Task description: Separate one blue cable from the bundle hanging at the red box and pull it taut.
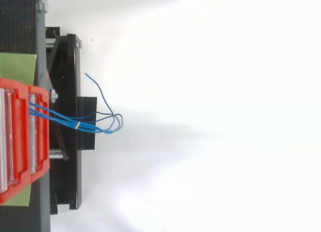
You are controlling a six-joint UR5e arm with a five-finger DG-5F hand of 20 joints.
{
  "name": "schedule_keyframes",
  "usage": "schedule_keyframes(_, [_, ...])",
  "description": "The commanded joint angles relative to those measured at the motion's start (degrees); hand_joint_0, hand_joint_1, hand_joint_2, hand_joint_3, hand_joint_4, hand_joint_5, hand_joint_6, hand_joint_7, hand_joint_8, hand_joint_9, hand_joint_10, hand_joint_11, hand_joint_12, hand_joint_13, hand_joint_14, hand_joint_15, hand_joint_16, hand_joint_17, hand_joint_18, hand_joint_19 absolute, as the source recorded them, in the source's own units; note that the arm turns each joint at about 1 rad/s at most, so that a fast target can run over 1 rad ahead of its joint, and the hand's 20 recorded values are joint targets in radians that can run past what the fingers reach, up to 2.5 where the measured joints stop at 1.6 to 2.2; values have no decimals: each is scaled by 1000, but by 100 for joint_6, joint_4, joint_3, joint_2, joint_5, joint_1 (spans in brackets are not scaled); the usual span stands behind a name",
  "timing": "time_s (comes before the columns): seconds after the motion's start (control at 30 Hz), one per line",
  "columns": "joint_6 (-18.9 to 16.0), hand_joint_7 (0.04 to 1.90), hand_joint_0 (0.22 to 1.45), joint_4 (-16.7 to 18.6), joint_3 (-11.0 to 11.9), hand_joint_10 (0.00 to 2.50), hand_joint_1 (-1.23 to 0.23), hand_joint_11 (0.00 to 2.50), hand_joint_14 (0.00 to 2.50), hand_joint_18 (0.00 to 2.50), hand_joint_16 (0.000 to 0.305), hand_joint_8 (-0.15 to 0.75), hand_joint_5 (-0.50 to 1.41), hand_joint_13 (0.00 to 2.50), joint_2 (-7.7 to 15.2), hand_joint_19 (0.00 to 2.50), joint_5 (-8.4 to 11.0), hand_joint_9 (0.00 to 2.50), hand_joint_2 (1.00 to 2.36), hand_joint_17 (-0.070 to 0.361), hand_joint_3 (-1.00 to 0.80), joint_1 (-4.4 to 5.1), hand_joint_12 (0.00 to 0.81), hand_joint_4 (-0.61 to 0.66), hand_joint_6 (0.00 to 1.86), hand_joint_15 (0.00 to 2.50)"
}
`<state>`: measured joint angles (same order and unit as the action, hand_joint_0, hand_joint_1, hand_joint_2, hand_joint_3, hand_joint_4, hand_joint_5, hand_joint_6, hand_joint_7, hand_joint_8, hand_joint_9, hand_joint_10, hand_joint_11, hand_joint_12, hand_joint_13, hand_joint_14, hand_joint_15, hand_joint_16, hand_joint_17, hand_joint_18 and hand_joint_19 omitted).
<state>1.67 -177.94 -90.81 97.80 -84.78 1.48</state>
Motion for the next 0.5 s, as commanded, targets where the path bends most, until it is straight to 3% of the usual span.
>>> schedule_keyframes(0.0, [-9, 882, 562, 58, -7, 14, -571, 462, 11, 472, 42, 278, -187, 576, 161, 450, 23, 722, 1000, 94, -499, 37, 339, 273, 503, 299])
schedule_keyframes(0.13, [-61, 883, 561, 93, 2, 17, -569, 463, 11, 482, 42, 279, -186, 583, 301, 470, 93, 721, 1000, 94, -498, 63, 338, 276, 503, 307])
schedule_keyframes(0.2, [-123, 888, 562, 163, -7, 17, -568, 474, 11, 482, 42, 280, -186, 584, 442, 467, 216, 727, 1000, 94, -498, 81, 340, 279, 503, 311])
schedule_keyframes(0.3, [-246, 888, 563, 506, 2, 15, -567, 470, 11, 481, 42, 281, -186, 590, 758, 470, 436, 730, 1000, 94, -500, 133, 340, 277, 503, 316])
schedule_keyframes(0.47, [-422, 886, 563, 840, 11, 14, -568, 472, 12, 484, 42, 281, -186, 589, 1189, 477, 507, 730, 1000, 95, -500, 186, 340, 276, 503, 322])
